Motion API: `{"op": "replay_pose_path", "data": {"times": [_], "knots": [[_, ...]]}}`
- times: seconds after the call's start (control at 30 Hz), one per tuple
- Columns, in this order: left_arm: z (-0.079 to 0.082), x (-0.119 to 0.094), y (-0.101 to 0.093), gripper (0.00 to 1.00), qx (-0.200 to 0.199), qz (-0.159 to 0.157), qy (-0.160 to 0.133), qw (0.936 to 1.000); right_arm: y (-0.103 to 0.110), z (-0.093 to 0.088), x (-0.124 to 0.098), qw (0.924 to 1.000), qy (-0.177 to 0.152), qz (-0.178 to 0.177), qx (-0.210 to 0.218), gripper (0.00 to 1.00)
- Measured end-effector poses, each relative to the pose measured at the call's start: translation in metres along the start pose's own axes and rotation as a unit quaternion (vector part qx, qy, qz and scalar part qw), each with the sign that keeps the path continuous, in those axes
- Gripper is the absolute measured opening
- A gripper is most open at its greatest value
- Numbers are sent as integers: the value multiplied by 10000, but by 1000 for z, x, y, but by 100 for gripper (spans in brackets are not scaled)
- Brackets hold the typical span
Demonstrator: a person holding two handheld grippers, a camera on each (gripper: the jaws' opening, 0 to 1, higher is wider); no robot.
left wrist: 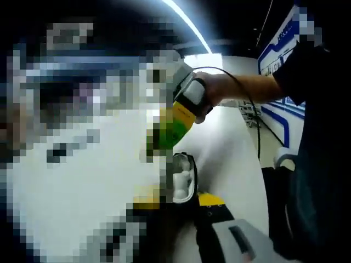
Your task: Pick up the earbuds from the table and place the earbuds into the earbud case
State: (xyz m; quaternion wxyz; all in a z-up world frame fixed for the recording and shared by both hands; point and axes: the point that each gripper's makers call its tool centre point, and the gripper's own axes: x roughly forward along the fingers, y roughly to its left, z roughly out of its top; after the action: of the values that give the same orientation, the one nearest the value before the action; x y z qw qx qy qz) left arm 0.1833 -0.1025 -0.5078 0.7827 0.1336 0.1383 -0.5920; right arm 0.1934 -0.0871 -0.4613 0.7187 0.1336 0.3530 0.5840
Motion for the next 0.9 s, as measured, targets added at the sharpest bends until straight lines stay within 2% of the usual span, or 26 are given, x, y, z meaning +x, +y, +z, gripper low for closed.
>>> {"op": "replay_pose_path", "data": {"times": [0.07,0.1,0.13,0.17,0.27,0.43,0.5,0.57,0.63,0.9], "knots": [[0,0,0,23,-33,-6,20,10000,3,-1,-1,9995,16,-11,-317,12],[0,0,1,23,-52,16,28,10000,8,-4,-2,9987,102,49,-490,7],[0,1,1,23,-86,7,19,10000,9,-13,-1,9953,326,7,-909,5],[0,1,1,23,-65,-8,24,10000,9,-9,0,9938,168,-111,-1095,7],[1,1,1,23,-7,-8,34,10000,13,-10,-2,9938,192,-121,-1092,8],[2,1,-1,23,49,-9,63,10000,14,-12,-6,9899,207,-180,-1390,13],[2,1,-1,23,46,-4,66,10000,12,-17,-7,9850,328,-258,-1676,20],[2,1,-1,23,56,-2,69,10000,8,-24,-9,9760,474,-368,-2094,26],[2,1,-2,23,74,-13,79,9999,5,-28,-10,9720,523,-433,-2248,30],[3,2,-4,23,117,-101,84,9998,-9,-35,-14,9646,521,-591,-2518,32]]}}
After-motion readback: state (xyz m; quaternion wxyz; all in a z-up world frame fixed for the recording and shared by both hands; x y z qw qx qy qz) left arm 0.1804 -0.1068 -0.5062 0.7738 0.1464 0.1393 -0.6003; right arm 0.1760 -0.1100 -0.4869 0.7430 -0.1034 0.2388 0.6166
